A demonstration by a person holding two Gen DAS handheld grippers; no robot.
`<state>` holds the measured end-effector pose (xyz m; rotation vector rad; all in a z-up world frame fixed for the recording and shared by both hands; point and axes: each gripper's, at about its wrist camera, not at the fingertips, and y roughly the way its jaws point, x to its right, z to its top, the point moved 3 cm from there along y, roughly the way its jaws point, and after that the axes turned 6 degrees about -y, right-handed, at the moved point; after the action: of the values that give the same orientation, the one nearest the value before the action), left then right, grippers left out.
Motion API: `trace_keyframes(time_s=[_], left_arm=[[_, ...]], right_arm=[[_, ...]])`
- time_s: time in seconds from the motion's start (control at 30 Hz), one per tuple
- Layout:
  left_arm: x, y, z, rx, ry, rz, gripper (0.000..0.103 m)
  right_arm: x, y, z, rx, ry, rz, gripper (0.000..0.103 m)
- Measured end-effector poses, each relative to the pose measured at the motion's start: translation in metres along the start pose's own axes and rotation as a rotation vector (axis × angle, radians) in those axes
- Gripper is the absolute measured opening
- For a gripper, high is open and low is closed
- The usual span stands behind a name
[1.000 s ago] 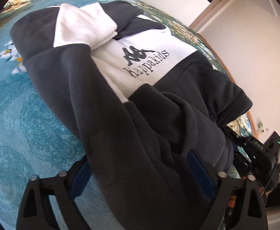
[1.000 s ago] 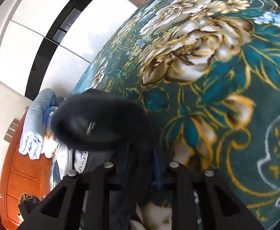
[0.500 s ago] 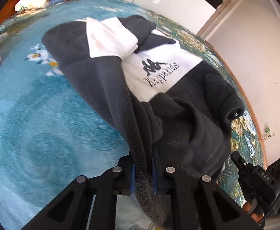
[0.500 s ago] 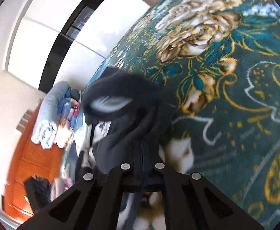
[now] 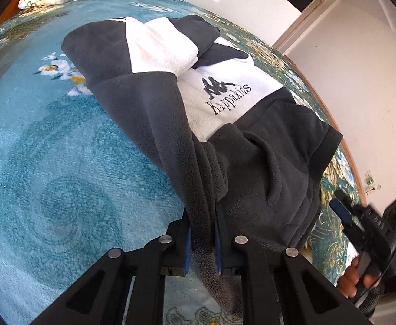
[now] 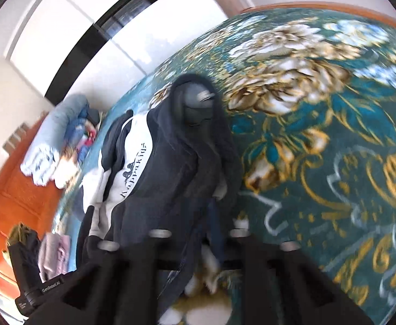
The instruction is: Fold clothes
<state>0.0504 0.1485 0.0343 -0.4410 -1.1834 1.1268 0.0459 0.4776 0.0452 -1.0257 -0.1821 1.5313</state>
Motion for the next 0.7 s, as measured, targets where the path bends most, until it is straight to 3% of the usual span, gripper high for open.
trace_keyframes(time_s=[0.07,0.3,0.47,0.67,0.7], left_arm=[[-0.003,0.003,-0.001,-0.012,0.005,-0.008,0.014],[-0.008,0.009,0.000,-0.032,0.037,-0.034,0.014],[-0.010,0.011,-0.001,-0.041,0.069,-0.049,0.014],[-0.007,0.009,0.001,-0.047,0.103,-0.052,0.014],[-0.007,0.008,0.001,-0.046,0.106,-0.057,0.014]], right_arm=[[0.005,0.008,0.010,-0.003,-0.024,0.000,0.076],[0.043,0.044,0.058,0.034,0.044,-0.097,0.076],[0.077,0.071,0.084,0.033,0.129,-0.080,0.076],[0.079,0.092,0.101,0.043,0.184,-0.015,0.075],[0.077,0.092,0.100,0.040,0.188,-0.020,0.064]])
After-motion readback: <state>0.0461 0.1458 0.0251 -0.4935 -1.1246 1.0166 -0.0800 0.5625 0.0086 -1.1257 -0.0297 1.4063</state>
